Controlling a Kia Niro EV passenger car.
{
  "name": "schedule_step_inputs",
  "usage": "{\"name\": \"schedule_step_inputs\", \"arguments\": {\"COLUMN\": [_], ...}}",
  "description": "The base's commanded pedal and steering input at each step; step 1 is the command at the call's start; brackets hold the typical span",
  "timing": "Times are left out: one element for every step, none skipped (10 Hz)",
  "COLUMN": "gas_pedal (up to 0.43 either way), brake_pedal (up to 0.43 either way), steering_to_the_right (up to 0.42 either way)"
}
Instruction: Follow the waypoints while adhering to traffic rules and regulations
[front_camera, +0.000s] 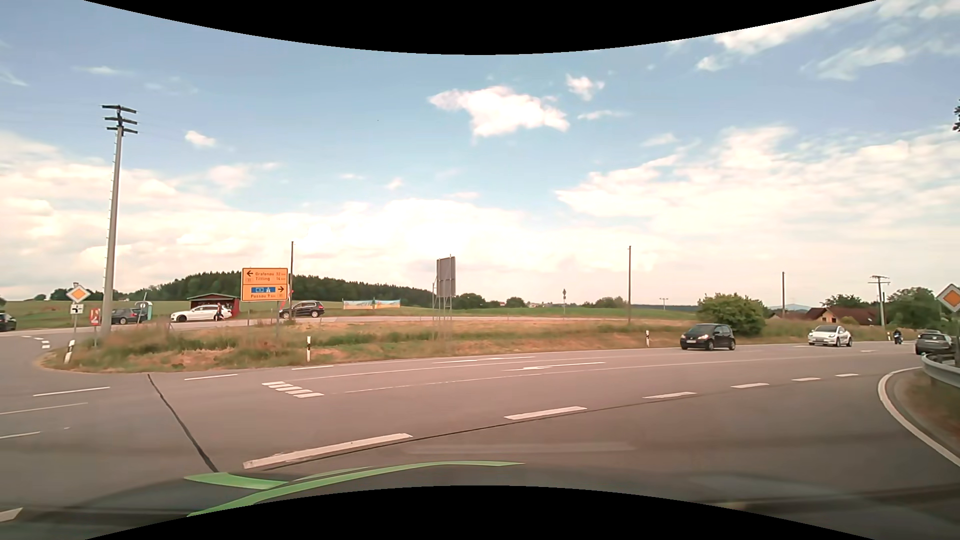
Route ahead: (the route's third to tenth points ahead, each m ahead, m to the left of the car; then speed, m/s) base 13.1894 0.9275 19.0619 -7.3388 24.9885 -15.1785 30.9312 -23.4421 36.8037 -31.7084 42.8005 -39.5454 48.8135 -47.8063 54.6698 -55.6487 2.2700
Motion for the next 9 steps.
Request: {"name": "schedule_step_inputs", "arguments": {"gas_pedal": [0.000,0.000,0.000,0.000,0.000,0.000,0.000,0.000,0.000], "brake_pedal": [0.287,0.280,0.268,0.274,0.268,0.268,0.262,0.256,0.244], "steering_to_the_right": [0.159,0.160,0.166,0.177,0.183,0.182,0.179,0.179,0.179]}}
